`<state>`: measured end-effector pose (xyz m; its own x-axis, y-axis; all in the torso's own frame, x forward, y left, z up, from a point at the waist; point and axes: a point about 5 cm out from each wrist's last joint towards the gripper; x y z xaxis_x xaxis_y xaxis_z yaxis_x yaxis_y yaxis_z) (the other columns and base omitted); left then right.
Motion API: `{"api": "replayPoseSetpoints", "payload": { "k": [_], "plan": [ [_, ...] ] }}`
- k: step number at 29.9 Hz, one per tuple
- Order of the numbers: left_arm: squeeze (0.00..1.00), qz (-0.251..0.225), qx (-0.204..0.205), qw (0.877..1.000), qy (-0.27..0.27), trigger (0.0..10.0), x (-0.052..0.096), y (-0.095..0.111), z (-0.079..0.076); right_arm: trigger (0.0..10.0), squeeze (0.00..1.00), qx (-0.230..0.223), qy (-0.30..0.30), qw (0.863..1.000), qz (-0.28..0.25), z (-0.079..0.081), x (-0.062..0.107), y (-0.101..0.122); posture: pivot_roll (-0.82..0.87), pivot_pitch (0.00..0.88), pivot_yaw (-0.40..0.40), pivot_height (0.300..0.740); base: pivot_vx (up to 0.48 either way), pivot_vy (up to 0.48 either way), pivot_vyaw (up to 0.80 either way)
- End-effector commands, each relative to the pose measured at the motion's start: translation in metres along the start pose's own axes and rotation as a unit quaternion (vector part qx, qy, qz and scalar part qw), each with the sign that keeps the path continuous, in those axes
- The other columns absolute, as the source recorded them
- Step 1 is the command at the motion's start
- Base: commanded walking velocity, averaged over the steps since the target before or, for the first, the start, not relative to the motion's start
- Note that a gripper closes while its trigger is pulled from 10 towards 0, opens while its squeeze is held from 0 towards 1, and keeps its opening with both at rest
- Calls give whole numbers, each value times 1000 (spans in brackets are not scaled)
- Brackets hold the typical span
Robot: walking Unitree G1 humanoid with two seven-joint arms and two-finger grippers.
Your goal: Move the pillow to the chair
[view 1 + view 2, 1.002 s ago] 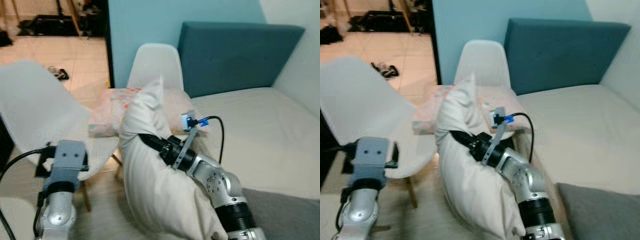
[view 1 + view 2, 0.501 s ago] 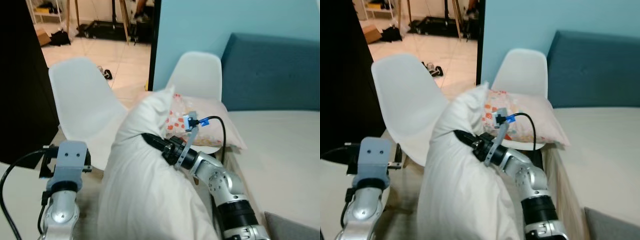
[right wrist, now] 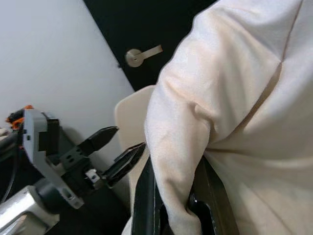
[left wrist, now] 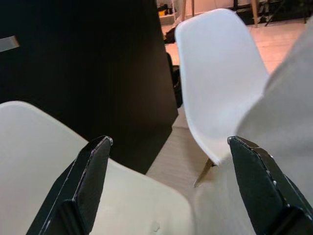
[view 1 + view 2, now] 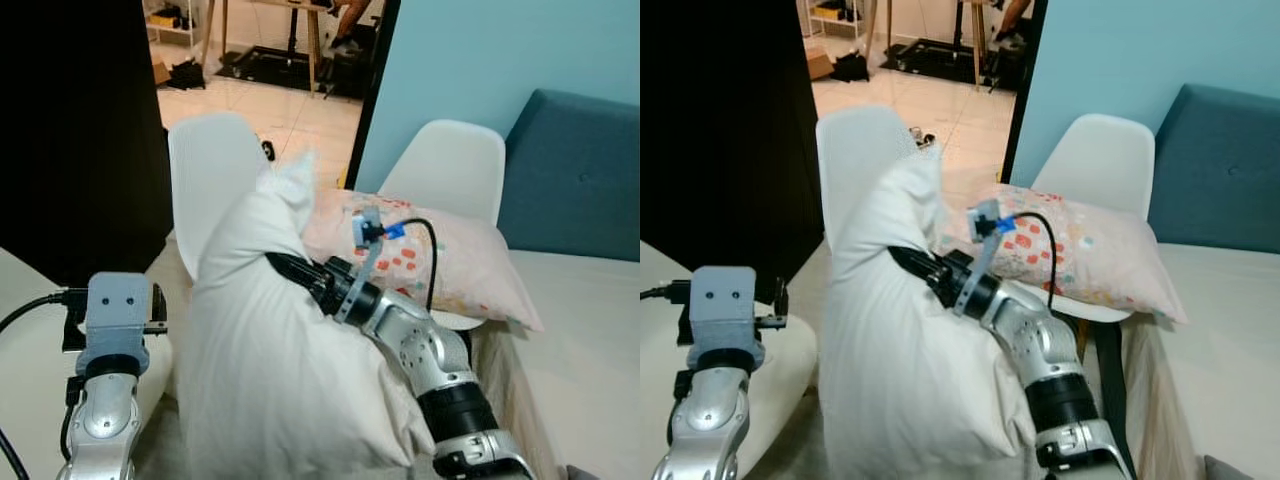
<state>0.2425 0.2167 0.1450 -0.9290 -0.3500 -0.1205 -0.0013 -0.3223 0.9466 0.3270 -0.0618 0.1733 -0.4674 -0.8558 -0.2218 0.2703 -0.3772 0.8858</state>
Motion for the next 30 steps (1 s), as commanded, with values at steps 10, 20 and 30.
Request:
{"api": "replayPoseSetpoints", "payload": {
  "k": [10, 20, 30],
  "plan": [
    [0, -54, 18, 998, 1, 10000, -16, 29, 1, 10000, 0, 61, 115, 987, -94, 31, -20, 67, 66, 0, -120, 734, 480, 0, 0],
    [0, -87, 14, 995, 37, 10000, -28, 48, 20, 10000, 0, 107, 207, 969, -86, 54, -37, 84, 79, 0, -124, 734, 480, 0, 368],
    [0, -81, 15, 996, 31, 10000, -27, 45, 14, 10000, 0, 111, 289, 950, -36, 65, -33, 78, 86, 0, -124, 734, 468, 0, 800]
  ]
}}
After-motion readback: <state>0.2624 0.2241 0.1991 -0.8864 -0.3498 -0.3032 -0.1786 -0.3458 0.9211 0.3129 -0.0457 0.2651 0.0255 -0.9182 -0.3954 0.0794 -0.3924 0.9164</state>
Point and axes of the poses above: a point about 5 cm out from each wrist's last joint towards the gripper, its own x axis pointing back from the gripper into the wrist, its own y axis along the axis of the wrist's last joint, z = x × y, and after that the axes turned 1 degree about -x, right-handed
